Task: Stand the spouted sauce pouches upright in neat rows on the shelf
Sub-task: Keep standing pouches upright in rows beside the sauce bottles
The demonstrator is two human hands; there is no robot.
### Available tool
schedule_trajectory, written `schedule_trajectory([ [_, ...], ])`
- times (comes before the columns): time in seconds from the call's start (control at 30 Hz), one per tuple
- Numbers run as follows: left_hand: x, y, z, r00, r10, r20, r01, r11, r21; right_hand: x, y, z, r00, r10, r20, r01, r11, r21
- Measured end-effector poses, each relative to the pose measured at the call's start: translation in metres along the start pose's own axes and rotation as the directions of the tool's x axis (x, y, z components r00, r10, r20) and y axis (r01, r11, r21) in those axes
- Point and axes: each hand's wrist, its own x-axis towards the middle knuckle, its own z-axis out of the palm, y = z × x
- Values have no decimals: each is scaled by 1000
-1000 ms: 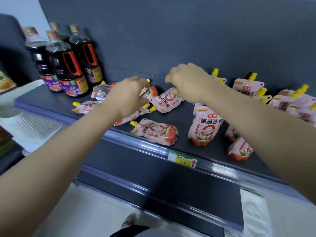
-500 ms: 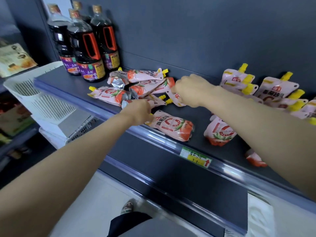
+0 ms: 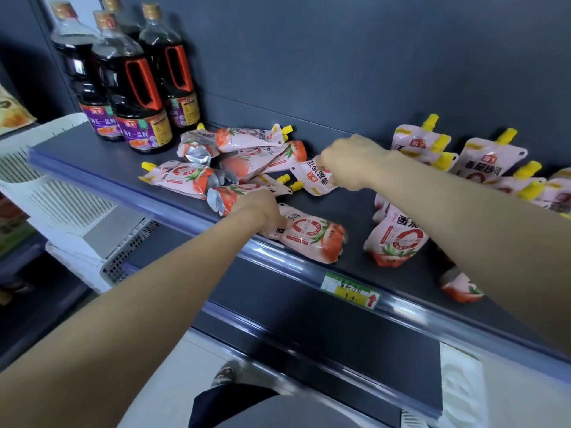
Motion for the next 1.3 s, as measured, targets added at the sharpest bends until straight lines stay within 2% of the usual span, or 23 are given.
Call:
schedule_trajectory([
  [0.37, 5, 3, 16, 992, -123, -10, 114, 946, -303, 17, 10, -5, 997, 59, 54, -63, 996, 68],
  [0.47, 8, 4, 8, 994, -93, -51, 65, 914, -400, 17, 13, -7, 997, 65, 50, -69, 994, 82],
  [0.57, 11, 9, -8, 990, -49, -132, -38, 809, -586, 18, 16, -6, 995, 80, 58, -86, 990, 108],
  [0.63, 11, 13, -22, 978, -8, -207, -130, 754, -643, 20, 19, -7, 994, 92, 58, -98, 988, 122],
  [0.8, 11, 6, -56, 930, 48, -364, -280, 736, -616, 26, 26, -8, 990, 127, 57, -135, 976, 172],
  [1.0, 17, -17, -77, 867, 136, -479, -369, 821, -435, 52, 26, 7, 979, 139, 148, -178, 941, 287],
  [1.17, 28, -35, -82, 854, 162, -495, -386, 835, -392, 85, 22, 32, 949, 94, 302, -190, 933, 305],
  [1.3, 32, -39, -84, 850, 217, -481, -419, 831, -366, 105, 12, 47, 928, 116, 353, -208, 950, 235],
])
